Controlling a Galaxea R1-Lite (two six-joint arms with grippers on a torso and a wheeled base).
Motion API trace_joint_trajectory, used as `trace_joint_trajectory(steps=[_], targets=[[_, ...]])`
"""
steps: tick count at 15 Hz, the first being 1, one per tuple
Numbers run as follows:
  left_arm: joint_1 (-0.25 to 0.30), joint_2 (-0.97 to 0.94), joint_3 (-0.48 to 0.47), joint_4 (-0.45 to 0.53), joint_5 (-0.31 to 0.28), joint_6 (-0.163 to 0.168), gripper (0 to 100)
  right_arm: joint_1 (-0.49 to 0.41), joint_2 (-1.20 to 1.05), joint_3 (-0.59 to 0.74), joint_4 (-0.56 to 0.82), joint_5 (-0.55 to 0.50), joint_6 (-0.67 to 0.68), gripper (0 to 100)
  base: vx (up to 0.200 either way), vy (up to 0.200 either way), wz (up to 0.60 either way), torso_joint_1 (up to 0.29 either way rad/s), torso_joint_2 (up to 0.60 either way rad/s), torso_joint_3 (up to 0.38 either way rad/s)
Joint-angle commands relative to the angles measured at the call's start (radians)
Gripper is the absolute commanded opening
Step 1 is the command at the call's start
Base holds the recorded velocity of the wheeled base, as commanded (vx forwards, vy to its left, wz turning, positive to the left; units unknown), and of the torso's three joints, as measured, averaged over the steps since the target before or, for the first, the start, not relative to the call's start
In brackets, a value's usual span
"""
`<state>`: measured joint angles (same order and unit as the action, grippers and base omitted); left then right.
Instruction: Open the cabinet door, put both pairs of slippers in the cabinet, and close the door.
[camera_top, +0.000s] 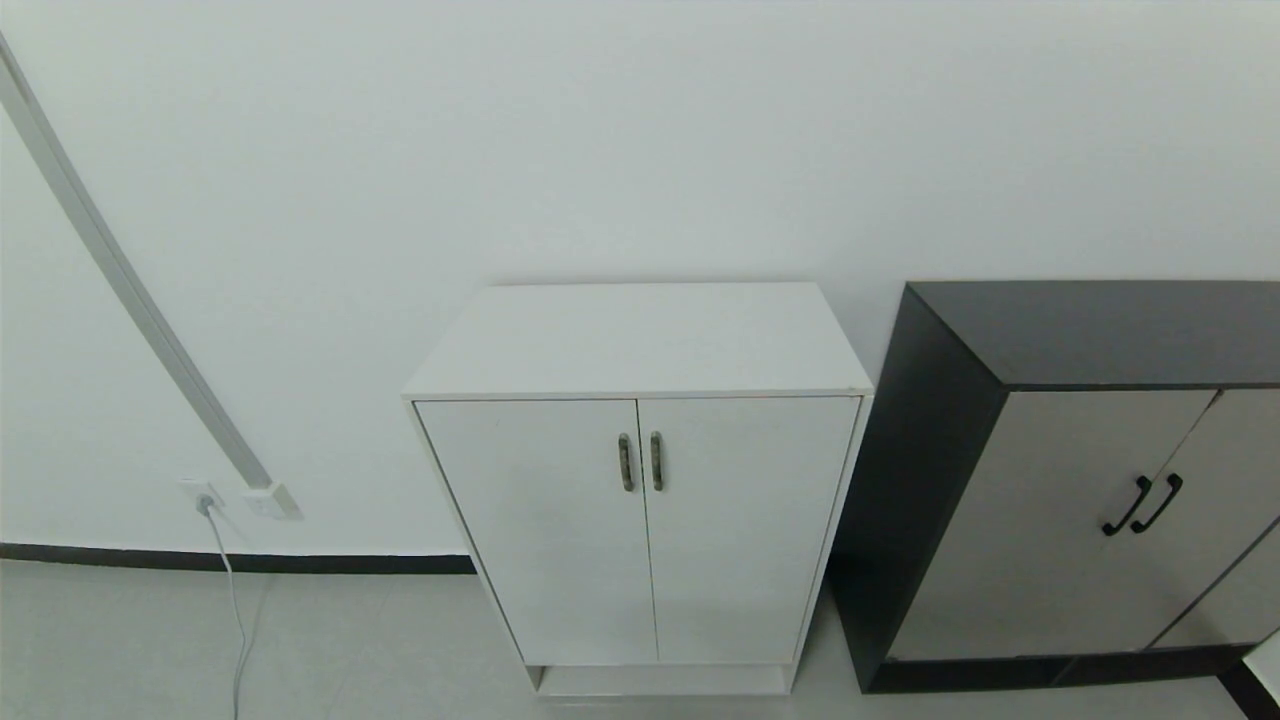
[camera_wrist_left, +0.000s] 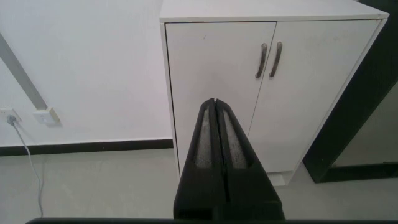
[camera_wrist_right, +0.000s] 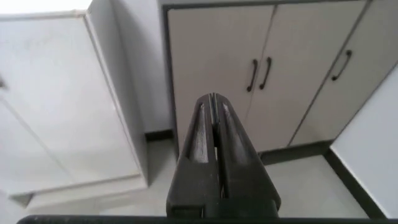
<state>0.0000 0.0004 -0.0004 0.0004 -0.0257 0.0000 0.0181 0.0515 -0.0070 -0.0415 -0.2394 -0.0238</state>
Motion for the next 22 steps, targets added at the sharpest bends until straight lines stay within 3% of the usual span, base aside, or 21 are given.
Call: trace_joint_trajectory(steps=[1, 3, 5, 8, 12, 22], targets=[[0.0, 0.001, 0.0, 0.0, 0.0, 0.0, 0, -0.017, -0.051, -0.001, 0.0, -0.011, 0.025, 0, 0.0, 0.0, 0.0, 0.0, 0.0, 0.0], [0.0, 0.001, -0.001, 0.0, 0.0, 0.0, 0, -0.017, -0.051, 0.004, 0.0, 0.04, 0.053, 0, 0.0, 0.0, 0.0, 0.0, 0.0, 0.0], [0.0, 0.001, 0.0, 0.0, 0.0, 0.002, 0, -0.017, -0.05, 0.007, 0.037, 0.21, 0.047, 0, 0.0, 0.0, 0.0, 0.0, 0.0, 0.0], [0.0, 0.0, -0.001, 0.0, 0.0, 0.002, 0, -0.017, -0.05, 0.007, 0.043, 0.264, 0.008, 0, 0.0, 0.0, 0.0, 0.0, 0.0, 0.0], [0.0, 0.001, -0.001, 0.0, 0.0, 0.002, 0, -0.017, -0.05, 0.007, 0.035, 0.183, 0.087, 0, 0.0, 0.0, 0.0, 0.0, 0.0, 0.0], [0.0, 0.0, -0.001, 0.0, 0.0, 0.003, 0, -0.017, -0.05, 0.005, 0.043, 0.224, 0.067, 0, 0.0, 0.0, 0.0, 0.0, 0.0, 0.0]])
